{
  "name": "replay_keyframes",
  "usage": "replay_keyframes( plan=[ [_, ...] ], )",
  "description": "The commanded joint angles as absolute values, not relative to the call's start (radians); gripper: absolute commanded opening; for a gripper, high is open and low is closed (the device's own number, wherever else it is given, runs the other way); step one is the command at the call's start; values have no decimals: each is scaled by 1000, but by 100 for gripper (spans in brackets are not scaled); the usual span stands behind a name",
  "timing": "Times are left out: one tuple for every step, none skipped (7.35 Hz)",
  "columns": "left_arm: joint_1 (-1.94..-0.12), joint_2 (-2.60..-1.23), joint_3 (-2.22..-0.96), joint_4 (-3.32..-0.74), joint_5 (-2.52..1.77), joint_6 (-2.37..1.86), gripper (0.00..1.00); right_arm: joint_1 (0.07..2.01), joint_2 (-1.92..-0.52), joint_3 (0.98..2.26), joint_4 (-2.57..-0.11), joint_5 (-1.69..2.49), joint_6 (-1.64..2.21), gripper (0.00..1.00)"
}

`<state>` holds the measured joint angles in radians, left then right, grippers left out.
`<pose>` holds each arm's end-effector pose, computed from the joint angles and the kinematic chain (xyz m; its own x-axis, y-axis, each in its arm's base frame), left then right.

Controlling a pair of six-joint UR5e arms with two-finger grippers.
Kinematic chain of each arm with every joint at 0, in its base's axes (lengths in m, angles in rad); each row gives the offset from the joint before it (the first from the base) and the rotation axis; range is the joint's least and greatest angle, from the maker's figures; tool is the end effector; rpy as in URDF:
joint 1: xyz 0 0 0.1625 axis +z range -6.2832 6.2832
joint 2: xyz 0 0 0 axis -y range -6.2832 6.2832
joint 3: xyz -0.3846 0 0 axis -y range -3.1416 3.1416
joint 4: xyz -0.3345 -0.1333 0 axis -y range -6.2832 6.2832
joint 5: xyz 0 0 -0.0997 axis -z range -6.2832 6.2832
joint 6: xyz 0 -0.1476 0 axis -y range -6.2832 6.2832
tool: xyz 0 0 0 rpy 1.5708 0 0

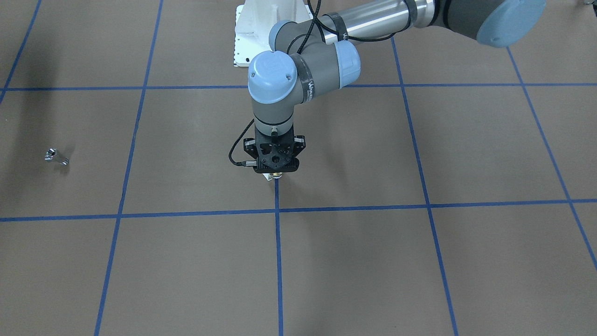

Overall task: Assemble PPR valve and pipe with both arms
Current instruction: 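Lower the valve upright onto the table center with the left gripper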

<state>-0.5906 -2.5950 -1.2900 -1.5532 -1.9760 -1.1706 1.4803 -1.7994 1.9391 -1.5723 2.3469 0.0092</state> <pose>0.5723 -0.4741 0.1713 0.6869 -0.0294 -0.7262 0.0291 0.9995 -0.0130 -0.0025 -0.3586 0.5811 0.7028 -0.1515 0.6951 0.0830 0.9878 0.1314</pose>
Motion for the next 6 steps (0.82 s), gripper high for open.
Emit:
replay_keyframes(
  plan=[
    [-591, -2597, -1284, -1555, -1971, -1170, 0, 1480, -1799, 1940, -1572, 2347, 9, 100],
    [-591, -2597, -1284, -1555, -1971, -1170, 0, 1480, -1799, 1940, -1572, 2347, 9, 100],
    [-591, -2597, -1273, -1571, -1970, -1170, 0, 1480, -1799, 1940, -1572, 2347, 9, 100],
    [-591, -2597, -1270, -1578, -1971, -1170, 0, 1480, -1799, 1940, -1572, 2347, 9, 100],
    [-591, -2597, -1270, -1580, -1971, -1172, 0, 1480, -1799, 1940, -1572, 2347, 9, 100],
    [-591, -2597, -1270, -1582, -1970, -1170, 4, 1480, -1799, 1940, -1572, 2347, 9, 100]
  ],
)
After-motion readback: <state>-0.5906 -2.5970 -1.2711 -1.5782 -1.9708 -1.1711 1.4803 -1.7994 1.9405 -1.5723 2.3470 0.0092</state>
